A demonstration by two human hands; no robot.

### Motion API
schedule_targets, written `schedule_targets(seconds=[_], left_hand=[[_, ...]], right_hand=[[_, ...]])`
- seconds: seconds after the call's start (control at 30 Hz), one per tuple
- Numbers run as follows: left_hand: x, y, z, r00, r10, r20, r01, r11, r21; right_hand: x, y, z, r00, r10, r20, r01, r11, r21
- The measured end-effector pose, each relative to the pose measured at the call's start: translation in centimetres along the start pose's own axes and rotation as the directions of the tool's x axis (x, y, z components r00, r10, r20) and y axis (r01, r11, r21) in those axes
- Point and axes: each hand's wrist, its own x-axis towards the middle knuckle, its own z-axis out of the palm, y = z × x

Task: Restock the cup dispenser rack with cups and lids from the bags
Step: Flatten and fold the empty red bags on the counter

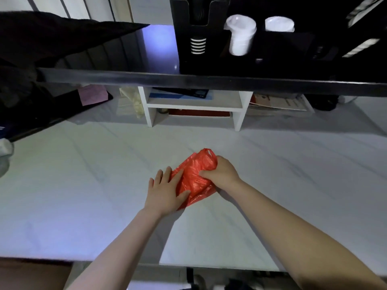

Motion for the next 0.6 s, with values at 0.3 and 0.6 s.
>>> schedule_targets(seconds=[0.3,0.6], left_hand=[[1.6,3.4,-3.9,0.967,0.125,0.223,0.073,0.701,-0.71],[0.9,16.3,-2.5,0.953,0.225,0.205,0.1,0.403,-0.91]], right_hand=[[-2.1,1.4,-7.4,0.978,-0.055,0.202,-0.019,0.938,0.347],[-10.2,6.9,-15.3,0.997,0.066,0.042,-0.076,0.687,0.723]])
